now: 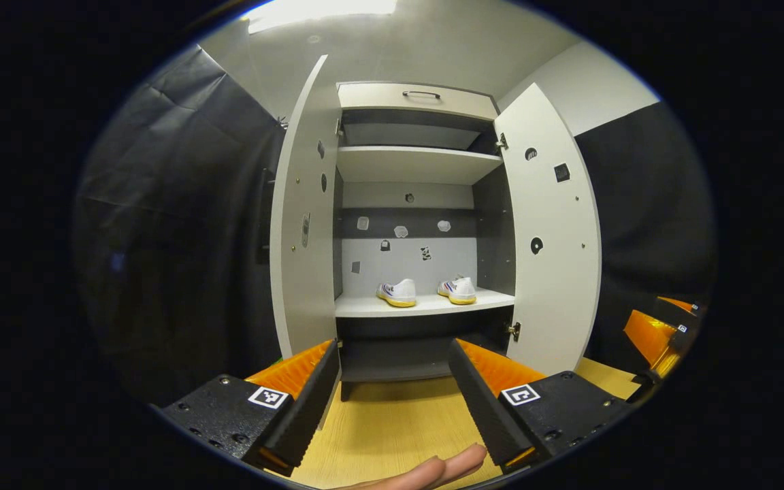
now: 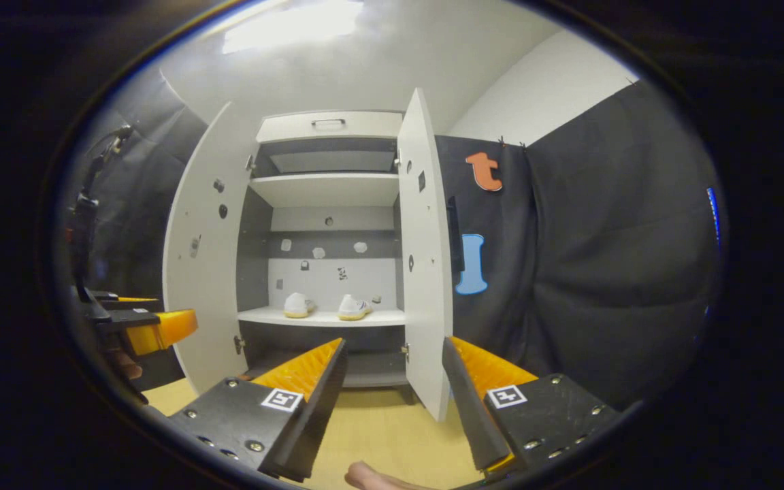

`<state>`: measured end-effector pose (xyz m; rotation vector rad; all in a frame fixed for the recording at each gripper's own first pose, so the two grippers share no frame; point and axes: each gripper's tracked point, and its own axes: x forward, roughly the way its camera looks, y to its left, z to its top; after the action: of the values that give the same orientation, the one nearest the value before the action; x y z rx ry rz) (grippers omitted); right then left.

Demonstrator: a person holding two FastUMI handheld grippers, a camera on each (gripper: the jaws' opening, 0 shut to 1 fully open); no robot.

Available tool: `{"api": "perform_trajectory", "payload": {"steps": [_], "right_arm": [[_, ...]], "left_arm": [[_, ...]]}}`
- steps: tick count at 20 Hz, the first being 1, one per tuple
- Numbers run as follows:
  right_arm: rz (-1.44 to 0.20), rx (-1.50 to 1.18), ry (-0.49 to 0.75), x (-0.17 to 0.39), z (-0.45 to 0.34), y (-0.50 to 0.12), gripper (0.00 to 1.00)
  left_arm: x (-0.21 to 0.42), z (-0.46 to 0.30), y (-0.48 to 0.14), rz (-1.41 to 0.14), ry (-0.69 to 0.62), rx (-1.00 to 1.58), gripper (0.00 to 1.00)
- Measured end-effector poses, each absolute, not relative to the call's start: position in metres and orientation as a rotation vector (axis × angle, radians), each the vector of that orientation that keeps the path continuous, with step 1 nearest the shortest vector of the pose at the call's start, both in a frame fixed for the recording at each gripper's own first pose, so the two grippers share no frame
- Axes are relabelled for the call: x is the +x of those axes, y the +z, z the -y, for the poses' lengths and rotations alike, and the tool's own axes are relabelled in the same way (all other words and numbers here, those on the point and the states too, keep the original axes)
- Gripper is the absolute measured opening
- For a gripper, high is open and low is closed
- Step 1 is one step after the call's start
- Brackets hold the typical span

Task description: Grab one shoe with the right hand and put it into the shoe cabinet, grab the other shoe with the left hand and put it into the shoe cabinet; then close the right door with the right hand and the left door with the left hand.

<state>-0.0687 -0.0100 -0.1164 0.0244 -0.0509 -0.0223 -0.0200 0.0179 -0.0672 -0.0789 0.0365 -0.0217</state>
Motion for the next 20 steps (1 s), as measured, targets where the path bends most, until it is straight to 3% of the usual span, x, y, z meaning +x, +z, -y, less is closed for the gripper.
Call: {"api": "perform_trajectory", "payload": {"steps": [20], "right_arm": [[0.043, -0.003, -0.017, -0.0653, 0.0068, -0.1250, 0.83]], "left_arm": [[-0.0200, -0.0196, -0.0658, -0.028, 0.008, -0.076, 0.98]]}}
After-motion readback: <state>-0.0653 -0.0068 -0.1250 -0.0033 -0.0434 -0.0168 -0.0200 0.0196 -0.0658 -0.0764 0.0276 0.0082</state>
